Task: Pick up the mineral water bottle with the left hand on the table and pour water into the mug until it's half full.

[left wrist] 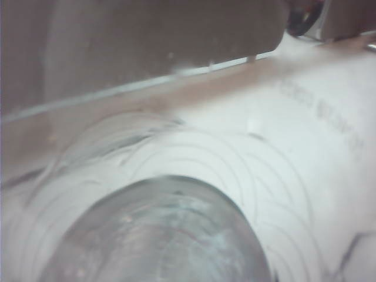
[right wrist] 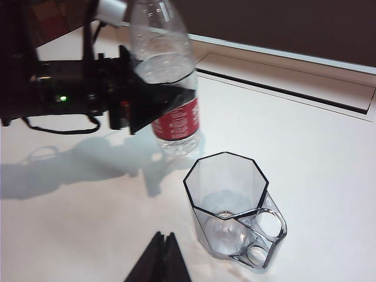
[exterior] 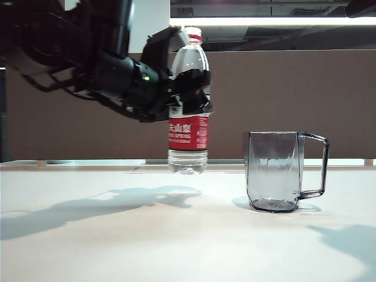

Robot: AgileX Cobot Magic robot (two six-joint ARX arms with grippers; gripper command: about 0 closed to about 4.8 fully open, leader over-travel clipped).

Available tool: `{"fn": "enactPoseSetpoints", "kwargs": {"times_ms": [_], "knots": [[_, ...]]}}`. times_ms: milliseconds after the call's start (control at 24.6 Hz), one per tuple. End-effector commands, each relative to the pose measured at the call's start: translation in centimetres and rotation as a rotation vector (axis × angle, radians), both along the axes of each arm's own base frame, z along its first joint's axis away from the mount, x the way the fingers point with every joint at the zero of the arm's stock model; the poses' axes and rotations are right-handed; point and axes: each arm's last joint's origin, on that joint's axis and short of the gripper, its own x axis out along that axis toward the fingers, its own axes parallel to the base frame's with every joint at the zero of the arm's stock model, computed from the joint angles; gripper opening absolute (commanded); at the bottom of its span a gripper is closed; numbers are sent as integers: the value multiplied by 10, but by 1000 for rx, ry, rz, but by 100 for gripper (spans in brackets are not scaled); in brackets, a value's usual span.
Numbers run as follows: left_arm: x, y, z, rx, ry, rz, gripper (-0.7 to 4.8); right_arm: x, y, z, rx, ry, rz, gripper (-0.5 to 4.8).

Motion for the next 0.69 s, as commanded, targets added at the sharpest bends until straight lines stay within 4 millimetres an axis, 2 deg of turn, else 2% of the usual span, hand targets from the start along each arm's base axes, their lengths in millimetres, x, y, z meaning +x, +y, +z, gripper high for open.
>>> {"fn": "enactPoseSetpoints", "kwargs": {"times_ms": [41,163,447,691], "knots": [[9,-9,13,5,-90,-13,273,0,0,5,16,-31,2,-9],[10,-13,15,44,-124,-26,273,0,0,5,15,-30,2,-9],[-5,-33,13,202,-261,-113,273,0,0,4,15,-29,2,-9],[-1,-34,14,252,-305,-116,273,0,0,5,15,-30,2,-9]]}}
